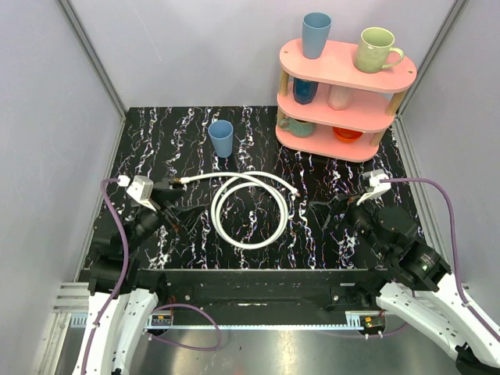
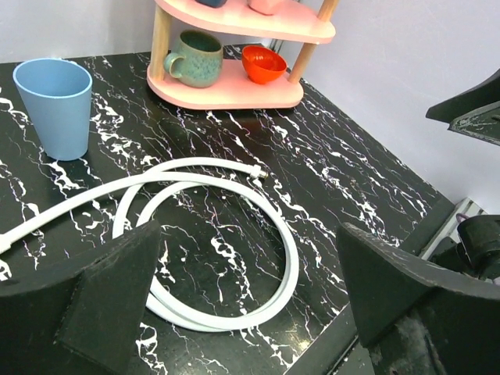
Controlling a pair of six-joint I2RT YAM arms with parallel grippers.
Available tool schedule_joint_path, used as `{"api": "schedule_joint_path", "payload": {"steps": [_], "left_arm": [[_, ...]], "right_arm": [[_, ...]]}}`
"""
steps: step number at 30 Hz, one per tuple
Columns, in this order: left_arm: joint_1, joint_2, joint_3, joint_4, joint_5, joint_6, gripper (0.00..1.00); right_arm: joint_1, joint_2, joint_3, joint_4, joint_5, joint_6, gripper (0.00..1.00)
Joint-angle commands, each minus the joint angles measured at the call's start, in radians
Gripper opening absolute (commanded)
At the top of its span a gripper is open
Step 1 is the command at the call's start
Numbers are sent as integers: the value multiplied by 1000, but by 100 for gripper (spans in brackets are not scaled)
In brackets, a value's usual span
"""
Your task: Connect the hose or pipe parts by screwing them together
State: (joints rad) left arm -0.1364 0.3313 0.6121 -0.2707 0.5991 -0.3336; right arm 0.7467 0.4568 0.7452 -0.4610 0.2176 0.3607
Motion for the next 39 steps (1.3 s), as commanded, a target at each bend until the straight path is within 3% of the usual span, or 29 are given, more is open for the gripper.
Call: {"api": "schedule_joint_path", "payload": {"steps": [1, 6, 39], "left_arm": [[0, -35, 9, 48, -17, 5, 99], [0, -51, 28, -4, -88, 30, 99], [0, -54, 35, -28, -122, 36, 99]], "right_arm": [[2, -12, 2, 30, -17, -22, 100], [0, -20, -4, 31, -35, -12, 100], [2, -24, -27, 31, -72, 21, 100]]}}
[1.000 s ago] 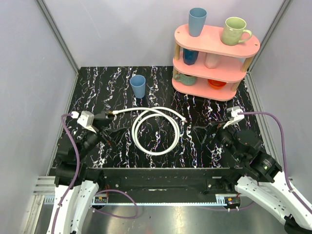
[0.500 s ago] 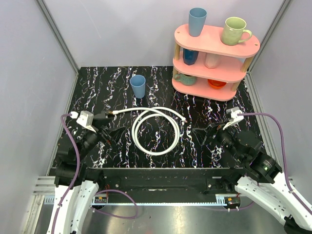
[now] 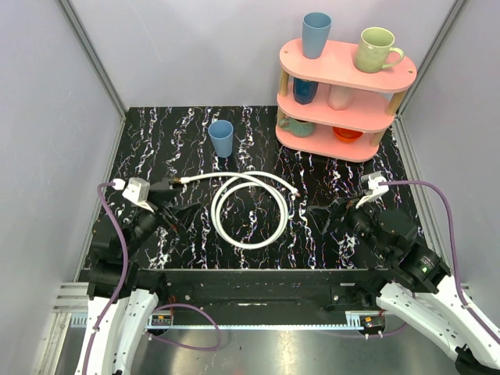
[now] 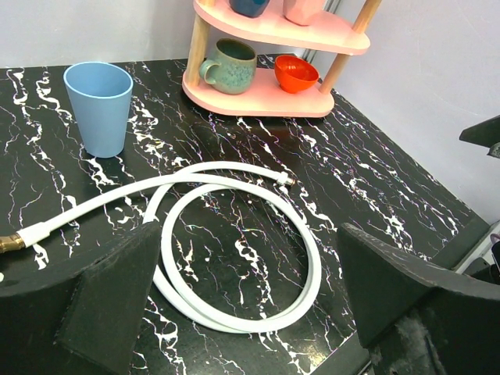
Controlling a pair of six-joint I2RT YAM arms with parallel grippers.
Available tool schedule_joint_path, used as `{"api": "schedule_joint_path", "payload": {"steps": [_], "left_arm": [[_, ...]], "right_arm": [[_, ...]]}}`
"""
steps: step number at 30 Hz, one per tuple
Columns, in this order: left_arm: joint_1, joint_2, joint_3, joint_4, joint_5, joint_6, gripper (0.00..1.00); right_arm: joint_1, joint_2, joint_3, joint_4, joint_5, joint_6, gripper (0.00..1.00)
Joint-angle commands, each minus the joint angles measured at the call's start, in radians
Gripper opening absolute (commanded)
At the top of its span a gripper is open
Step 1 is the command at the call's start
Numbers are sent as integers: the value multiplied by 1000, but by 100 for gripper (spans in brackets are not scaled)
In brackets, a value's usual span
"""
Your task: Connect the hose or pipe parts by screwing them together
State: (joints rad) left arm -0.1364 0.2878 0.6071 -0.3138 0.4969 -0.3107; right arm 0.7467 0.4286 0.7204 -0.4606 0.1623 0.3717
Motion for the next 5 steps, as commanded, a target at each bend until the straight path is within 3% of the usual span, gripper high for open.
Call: {"api": "schedule_joint_path", "payload": {"steps": [1, 5], "left_arm": [[0, -12, 40, 16, -20, 13, 99], [0, -12, 40, 13, -23, 15, 99]], "right_arm": [[0, 4, -4, 33, -15, 12, 100], [0, 4, -1, 33, -10, 12, 100]]}}
